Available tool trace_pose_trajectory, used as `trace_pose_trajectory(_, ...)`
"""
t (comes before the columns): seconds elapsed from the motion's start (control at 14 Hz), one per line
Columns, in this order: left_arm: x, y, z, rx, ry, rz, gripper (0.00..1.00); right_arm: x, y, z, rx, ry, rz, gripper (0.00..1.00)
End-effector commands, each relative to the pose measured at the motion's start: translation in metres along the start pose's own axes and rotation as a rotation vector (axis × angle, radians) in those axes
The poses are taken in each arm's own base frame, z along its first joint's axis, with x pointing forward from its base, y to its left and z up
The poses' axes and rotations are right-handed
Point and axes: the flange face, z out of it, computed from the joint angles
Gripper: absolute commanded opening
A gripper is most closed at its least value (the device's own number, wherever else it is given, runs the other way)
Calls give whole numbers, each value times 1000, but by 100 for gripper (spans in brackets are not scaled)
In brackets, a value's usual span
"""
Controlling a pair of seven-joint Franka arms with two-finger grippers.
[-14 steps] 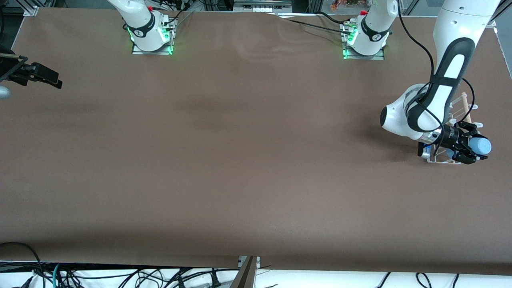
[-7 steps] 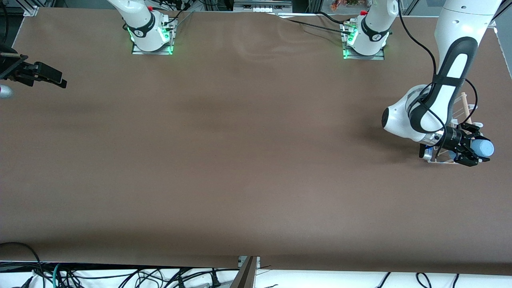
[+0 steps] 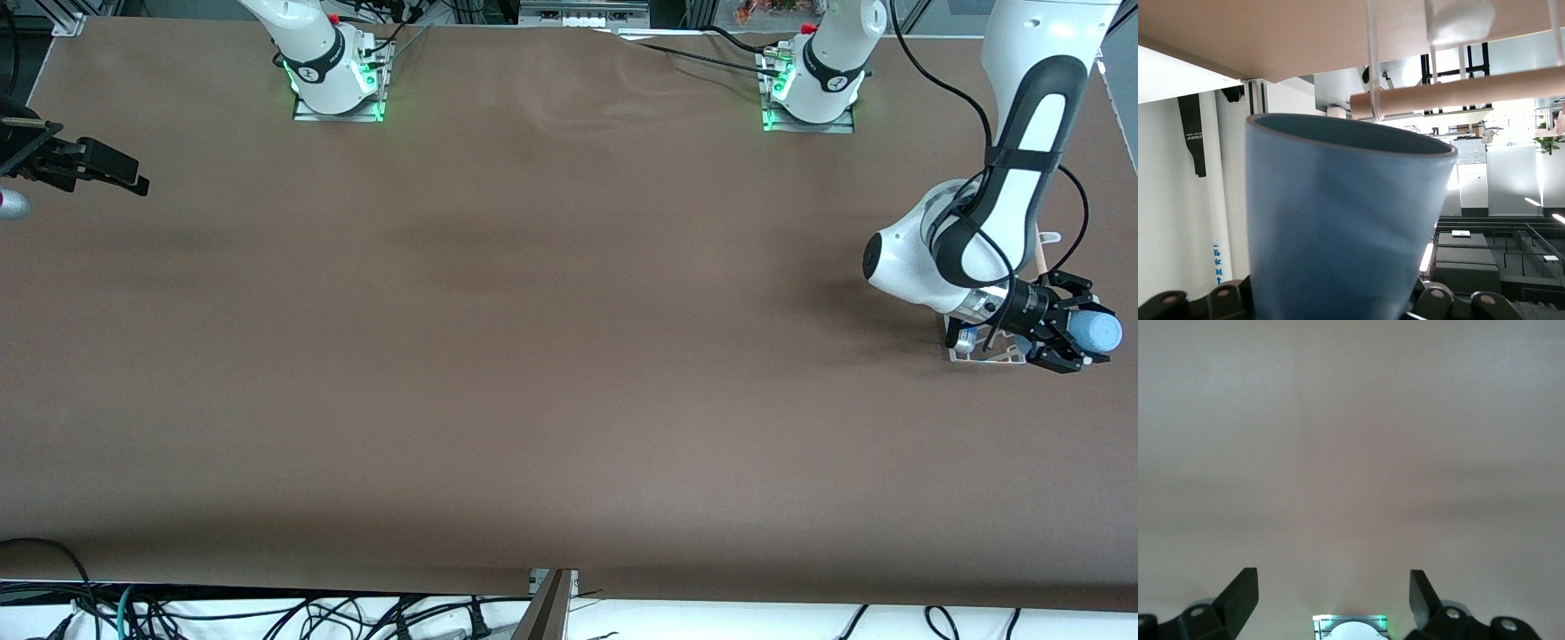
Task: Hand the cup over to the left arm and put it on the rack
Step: 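Lower the cup with the left gripper onto the rack's prongs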
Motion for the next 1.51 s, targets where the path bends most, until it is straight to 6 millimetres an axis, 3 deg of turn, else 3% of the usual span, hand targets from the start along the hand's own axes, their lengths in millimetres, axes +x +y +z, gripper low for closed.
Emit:
trace_pose_trajectory(0.0,-21,3,-3,-25,35,27,0,1,-1,-6,15,-6,-7,100)
trace_pose_trajectory(0.29,-10,7,-5,-33,54,49,0,1,-1,-6,15,-6,-7,100)
trace_pose_trajectory(0.57,16,8,-6,-31,78,23,0,1,-1,-6,15,-6,-7,100)
trace_pose_trajectory(1.0,35,11,-5,-30,88,6,0,1,0,-5,15,-7,-6,100)
trace_pose_trajectory(1.43,68,8,-2,-35,105,-49,0,1,1,-5,15,-6,-4,100)
